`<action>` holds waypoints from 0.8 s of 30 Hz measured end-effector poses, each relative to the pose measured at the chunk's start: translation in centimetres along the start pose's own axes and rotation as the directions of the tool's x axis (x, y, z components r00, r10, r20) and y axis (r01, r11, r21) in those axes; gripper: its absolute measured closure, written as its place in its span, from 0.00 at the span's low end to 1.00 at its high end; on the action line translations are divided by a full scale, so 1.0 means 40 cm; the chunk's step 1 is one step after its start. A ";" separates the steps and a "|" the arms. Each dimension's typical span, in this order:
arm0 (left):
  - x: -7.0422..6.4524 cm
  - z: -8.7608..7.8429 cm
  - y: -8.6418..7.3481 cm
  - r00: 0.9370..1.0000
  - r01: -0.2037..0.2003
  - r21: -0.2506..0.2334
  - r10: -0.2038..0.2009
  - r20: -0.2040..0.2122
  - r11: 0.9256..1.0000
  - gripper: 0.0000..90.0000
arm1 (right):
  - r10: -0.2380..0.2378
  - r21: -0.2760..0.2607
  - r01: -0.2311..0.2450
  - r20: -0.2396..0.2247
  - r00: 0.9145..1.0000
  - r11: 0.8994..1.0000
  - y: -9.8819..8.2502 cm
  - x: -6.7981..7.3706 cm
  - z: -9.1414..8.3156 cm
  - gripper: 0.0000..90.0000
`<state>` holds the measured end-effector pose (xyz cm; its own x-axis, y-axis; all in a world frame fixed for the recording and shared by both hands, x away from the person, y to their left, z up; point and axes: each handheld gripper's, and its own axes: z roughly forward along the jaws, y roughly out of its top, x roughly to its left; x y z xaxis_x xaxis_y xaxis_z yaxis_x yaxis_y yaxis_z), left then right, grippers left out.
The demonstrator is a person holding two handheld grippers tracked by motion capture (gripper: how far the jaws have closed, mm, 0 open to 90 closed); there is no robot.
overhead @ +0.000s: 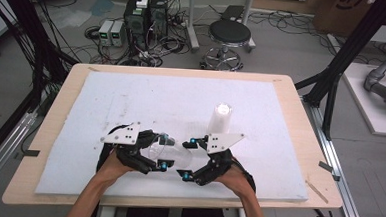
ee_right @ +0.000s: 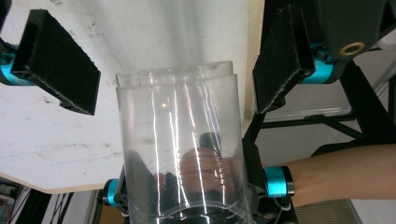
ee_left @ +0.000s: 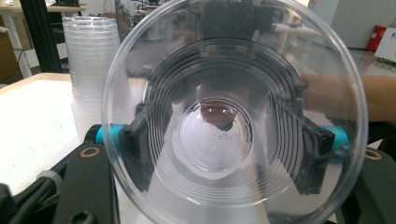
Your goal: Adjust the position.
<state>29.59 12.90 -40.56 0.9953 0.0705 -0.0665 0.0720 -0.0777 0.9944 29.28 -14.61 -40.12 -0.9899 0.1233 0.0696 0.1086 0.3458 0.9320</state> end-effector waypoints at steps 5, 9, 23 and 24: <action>0.002 -0.014 0.008 0.999 0.022 0.069 -0.020 -0.026 0.997 0.39 | 0.000 0.012 -0.001 0.061 0.998 1.000 -0.009 0.010 -0.018 0.17; 0.013 -0.030 0.032 0.997 0.026 0.187 -0.012 -0.072 0.982 0.40 | 0.015 0.007 -0.016 0.142 0.990 1.000 -0.033 0.021 -0.046 0.17; 0.105 -0.023 0.099 0.983 0.042 0.583 0.071 -0.169 0.811 0.40 | 0.108 -0.018 -0.111 0.426 0.898 0.994 -0.138 0.023 -0.161 0.17; 0.111 -0.020 0.099 0.983 0.048 0.599 0.067 -0.168 0.799 0.40 | 0.116 -0.023 -0.118 0.444 0.889 0.993 -0.145 0.022 -0.167 0.17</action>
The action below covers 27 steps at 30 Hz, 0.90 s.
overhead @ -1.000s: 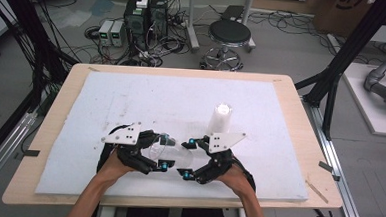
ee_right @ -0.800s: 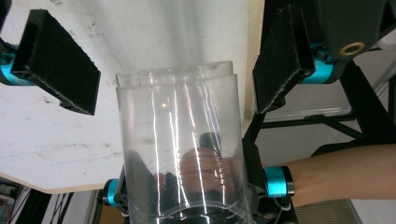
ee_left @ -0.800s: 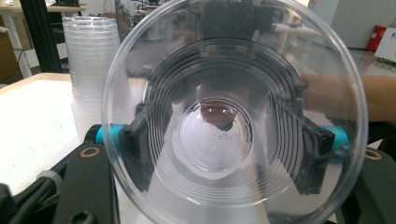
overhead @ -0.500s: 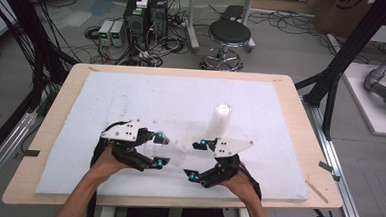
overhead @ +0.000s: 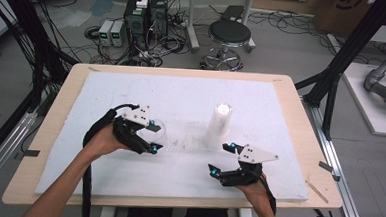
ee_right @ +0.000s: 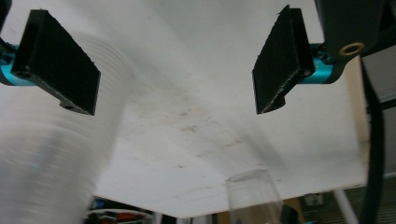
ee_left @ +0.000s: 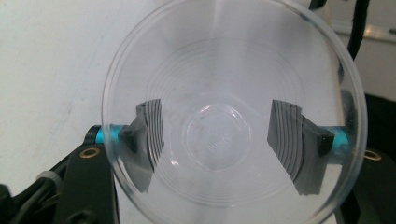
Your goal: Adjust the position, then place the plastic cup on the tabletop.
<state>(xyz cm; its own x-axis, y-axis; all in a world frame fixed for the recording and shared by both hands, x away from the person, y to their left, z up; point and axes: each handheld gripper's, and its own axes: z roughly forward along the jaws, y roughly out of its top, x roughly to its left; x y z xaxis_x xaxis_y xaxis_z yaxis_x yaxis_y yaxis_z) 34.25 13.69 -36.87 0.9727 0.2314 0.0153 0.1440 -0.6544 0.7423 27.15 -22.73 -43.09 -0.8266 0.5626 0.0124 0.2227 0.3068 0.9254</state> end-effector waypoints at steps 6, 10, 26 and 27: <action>0.029 0.014 0.015 1.000 0.000 0.082 -0.002 0.024 0.997 0.40 | 0.026 0.006 -0.027 0.087 0.996 1.000 -0.032 -0.025 -0.013 0.17; 0.035 0.017 0.023 1.000 -0.005 0.098 0.004 0.016 0.995 0.40 | 0.035 0.004 -0.036 0.103 0.994 0.999 -0.043 -0.035 -0.012 0.17; 0.037 0.044 0.039 1.000 -0.026 0.128 0.024 0.014 0.991 0.40 | 0.056 -0.022 -0.054 0.122 0.991 0.998 -0.056 -0.044 -0.022 0.17; 0.037 0.044 0.040 1.000 -0.026 0.132 0.024 0.015 0.991 0.40 | 0.056 -0.025 -0.053 0.124 0.991 0.998 -0.056 -0.045 -0.023 0.17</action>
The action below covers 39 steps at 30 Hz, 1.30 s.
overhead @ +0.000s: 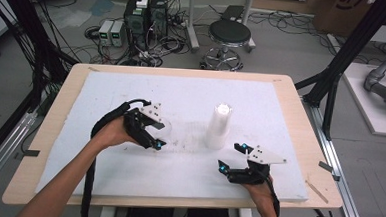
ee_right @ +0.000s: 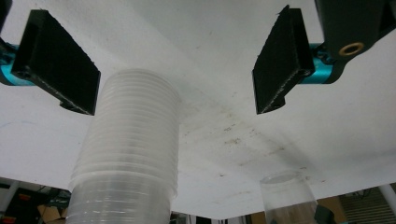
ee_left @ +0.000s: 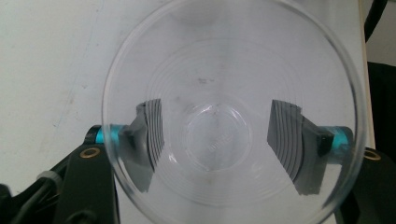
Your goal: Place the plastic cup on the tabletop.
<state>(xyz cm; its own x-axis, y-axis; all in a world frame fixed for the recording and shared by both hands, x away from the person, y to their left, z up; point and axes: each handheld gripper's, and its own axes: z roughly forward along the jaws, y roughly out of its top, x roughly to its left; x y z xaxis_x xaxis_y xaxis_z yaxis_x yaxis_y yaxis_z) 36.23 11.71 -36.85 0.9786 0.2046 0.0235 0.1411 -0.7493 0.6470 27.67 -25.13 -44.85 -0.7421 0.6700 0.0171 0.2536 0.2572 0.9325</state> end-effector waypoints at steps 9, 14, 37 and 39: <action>0.008 0.006 0.001 1.000 0.005 0.000 -0.005 -0.014 1.000 0.40 | 0.008 0.008 -0.008 0.001 1.000 1.000 -0.008 -0.002 0.005 0.17; 0.017 0.027 0.003 1.000 0.012 0.021 -0.011 -0.020 1.000 0.40 | 0.006 0.015 -0.006 0.009 1.000 1.000 -0.010 -0.002 0.008 0.17; 0.048 0.129 0.015 0.999 0.013 0.092 -0.010 -0.037 0.996 0.40 | 0.010 0.024 -0.011 0.014 1.000 1.000 -0.011 -0.002 0.009 0.17; 0.048 0.137 0.014 0.999 0.009 0.110 -0.005 -0.034 0.994 0.40 | 0.009 0.025 -0.009 0.014 1.000 1.000 -0.011 -0.002 0.010 0.17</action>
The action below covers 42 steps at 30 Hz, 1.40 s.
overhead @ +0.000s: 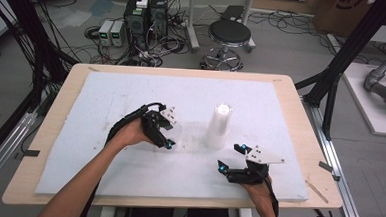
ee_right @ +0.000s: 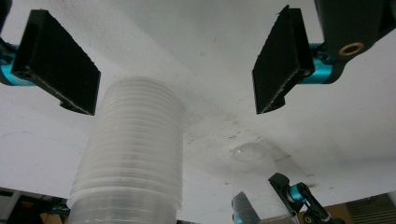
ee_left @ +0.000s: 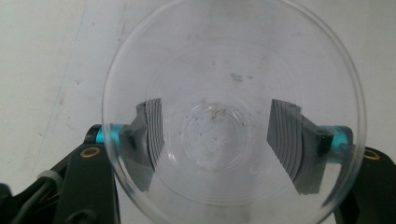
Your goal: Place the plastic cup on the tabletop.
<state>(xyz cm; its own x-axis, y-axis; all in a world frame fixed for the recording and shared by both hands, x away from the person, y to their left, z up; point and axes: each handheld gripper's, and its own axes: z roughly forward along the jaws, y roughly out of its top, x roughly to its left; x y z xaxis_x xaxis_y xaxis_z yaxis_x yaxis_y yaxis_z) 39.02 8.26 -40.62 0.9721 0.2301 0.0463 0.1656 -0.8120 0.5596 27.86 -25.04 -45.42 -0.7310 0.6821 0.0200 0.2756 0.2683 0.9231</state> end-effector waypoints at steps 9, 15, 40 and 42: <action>0.007 0.010 -0.027 0.999 0.045 -0.057 -0.045 0.009 0.997 0.36 | 0.000 0.001 0.000 -0.004 1.000 1.000 0.000 0.000 0.000 0.17; 0.011 0.020 -0.039 0.995 0.091 -0.089 -0.093 -0.022 0.992 0.11 | 0.000 0.001 0.000 -0.008 1.000 1.000 0.000 -0.001 0.001 0.17; -0.122 -0.124 -0.281 0.947 0.192 -0.440 -0.284 -0.152 0.877 0.10 | 0.001 -0.031 -0.001 0.000 1.000 1.000 -0.004 0.000 -0.009 0.17; -0.140 -0.135 -0.315 0.929 0.219 -0.474 -0.331 -0.167 0.853 0.10 | 0.000 -0.028 0.000 0.004 1.000 1.000 -0.004 0.001 -0.008 0.17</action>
<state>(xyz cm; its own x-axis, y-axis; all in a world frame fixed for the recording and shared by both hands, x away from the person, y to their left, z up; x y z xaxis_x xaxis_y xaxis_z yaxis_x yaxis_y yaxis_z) 30.59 20.08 -43.46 0.8201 0.5722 -0.0040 0.2752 -0.3883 0.8795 27.57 -25.28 -45.45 -0.7282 0.6851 0.0187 0.2581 0.2489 0.9335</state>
